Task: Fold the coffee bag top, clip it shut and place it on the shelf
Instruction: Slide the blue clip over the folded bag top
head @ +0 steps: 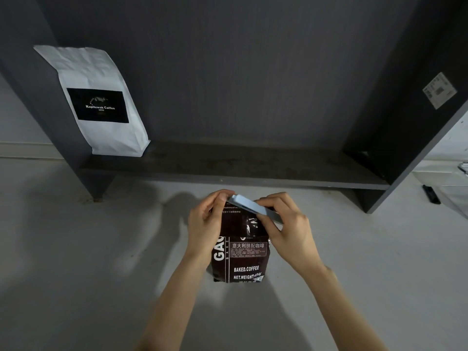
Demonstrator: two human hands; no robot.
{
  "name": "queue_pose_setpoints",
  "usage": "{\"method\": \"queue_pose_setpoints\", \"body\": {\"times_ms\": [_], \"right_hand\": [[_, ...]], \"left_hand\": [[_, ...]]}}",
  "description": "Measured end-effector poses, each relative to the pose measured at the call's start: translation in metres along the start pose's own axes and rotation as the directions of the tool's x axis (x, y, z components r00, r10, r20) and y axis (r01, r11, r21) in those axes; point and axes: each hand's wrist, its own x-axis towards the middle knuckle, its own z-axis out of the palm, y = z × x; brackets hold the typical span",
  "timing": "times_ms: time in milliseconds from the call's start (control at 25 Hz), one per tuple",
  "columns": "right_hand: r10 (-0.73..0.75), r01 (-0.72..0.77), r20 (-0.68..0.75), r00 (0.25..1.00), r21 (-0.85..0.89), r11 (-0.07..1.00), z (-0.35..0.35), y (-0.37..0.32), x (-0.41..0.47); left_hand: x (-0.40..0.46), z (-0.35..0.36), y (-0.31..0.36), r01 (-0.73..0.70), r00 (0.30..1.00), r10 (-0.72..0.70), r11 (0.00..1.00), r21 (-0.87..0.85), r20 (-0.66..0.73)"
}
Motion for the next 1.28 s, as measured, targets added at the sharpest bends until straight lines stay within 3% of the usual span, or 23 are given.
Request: {"method": "queue_pose_setpoints", "body": {"times_ms": [440, 640, 800, 1000, 1280], "right_hand": [[0.067, -0.066, -0.016, 0.998, 0.03, 0.997, -0.009, 0.017, -0.016], [0.287, -0.309, 0.117, 0.951, 0.269, 0.912, -0.028, 0.025, -0.03], [0.356, -0.4, 0.183, 0.916, 0.435, 0.807, -0.038, 0.026, -0.032], [0.398, -0.377, 0.088, 0.913, 0.554, 0.743, -0.047, 0.026, -0.029], [0.456, -0.345, -0.073, 0.887, 0.552, 0.759, -0.053, 0.029, -0.014]], "left_hand": [[-0.001, -0.004, 0.003, 0.021, 1.0, -0.021, 0.999, -0.042, 0.0], [0.0, -0.005, 0.001, 0.036, 0.999, -0.037, 0.998, -0.046, -0.011], [0.001, -0.007, 0.001, 0.037, 0.999, -0.035, 0.998, -0.06, 0.031], [-0.001, -0.013, -0.004, -0.068, 0.975, 0.048, 0.994, 0.085, 0.219], [-0.004, -0.018, -0.021, -0.075, 0.97, 0.063, 0.996, 0.042, 0.234]]}}
